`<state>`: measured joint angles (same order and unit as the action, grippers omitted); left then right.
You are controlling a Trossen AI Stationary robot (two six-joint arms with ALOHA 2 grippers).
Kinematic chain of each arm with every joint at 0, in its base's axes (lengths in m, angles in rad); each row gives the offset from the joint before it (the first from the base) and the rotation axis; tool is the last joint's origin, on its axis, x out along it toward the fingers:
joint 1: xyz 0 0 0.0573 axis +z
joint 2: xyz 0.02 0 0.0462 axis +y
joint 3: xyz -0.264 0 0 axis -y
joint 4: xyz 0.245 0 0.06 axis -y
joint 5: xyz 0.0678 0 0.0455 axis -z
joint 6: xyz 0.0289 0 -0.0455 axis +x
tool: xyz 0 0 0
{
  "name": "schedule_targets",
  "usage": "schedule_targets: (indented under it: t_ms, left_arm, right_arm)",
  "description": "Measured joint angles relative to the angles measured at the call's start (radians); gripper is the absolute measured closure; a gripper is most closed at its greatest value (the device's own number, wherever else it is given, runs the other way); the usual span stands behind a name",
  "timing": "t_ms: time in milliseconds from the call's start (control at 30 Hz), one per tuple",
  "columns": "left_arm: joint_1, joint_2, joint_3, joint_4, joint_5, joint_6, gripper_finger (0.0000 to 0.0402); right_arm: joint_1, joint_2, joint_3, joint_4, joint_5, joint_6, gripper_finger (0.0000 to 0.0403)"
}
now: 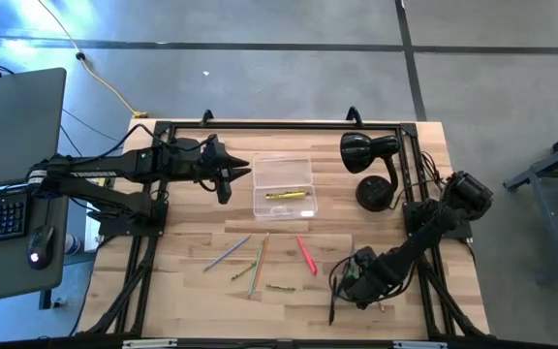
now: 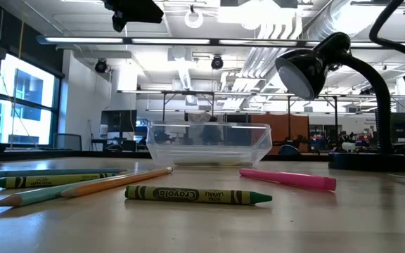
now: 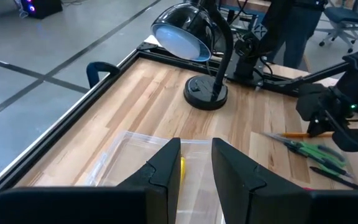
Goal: Pick & place school supplies into a supply box
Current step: Put the right orange pencil into the transparent supply box
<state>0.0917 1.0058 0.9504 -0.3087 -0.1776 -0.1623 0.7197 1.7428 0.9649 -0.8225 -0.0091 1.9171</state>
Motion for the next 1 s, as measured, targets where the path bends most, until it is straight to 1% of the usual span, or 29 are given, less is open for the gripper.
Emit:
schedule_targets:
  t_ms: [133,367,500,567,700,800,1000]
  left_arm:
    - [0.000,0.000,0.000,0.000,0.000,0.000,0.0279]
    - [0.000,0.000,0.000,0.000,0.000,0.000,0.0279]
    - [0.000,0.000,0.000,0.000,0.000,0.000,0.0279]
    - [0.000,0.000,0.000,0.000,0.000,0.000,0.0279]
    - [0.000,0.000,0.000,0.000,0.000,0.000,0.0279]
    - [0.000,0.000,0.000,0.000,0.001,0.000,0.0279]
    - [0.000,0.000,0.000,-0.001,0.003,-0.001,0.0279]
  right_arm:
    - [-0.003,0.000,0.000,-0.002,0.037,-0.015,0.0393]
    - [-0.017,-0.002,0.000,-0.011,0.111,-0.036,0.0400]
    - [-0.051,-0.002,0.001,-0.057,0.138,-0.048,0.0397]
    - [-0.072,-0.002,0.000,-0.091,0.169,-0.069,0.0399]
    - [-0.133,-0.002,0.001,-0.088,0.252,-0.144,0.0400]
    - [-0.190,-0.002,0.001,-0.077,0.306,-0.231,0.0398]
    - [-0.295,-0.002,0.001,-0.050,0.384,-0.401,0.0401]
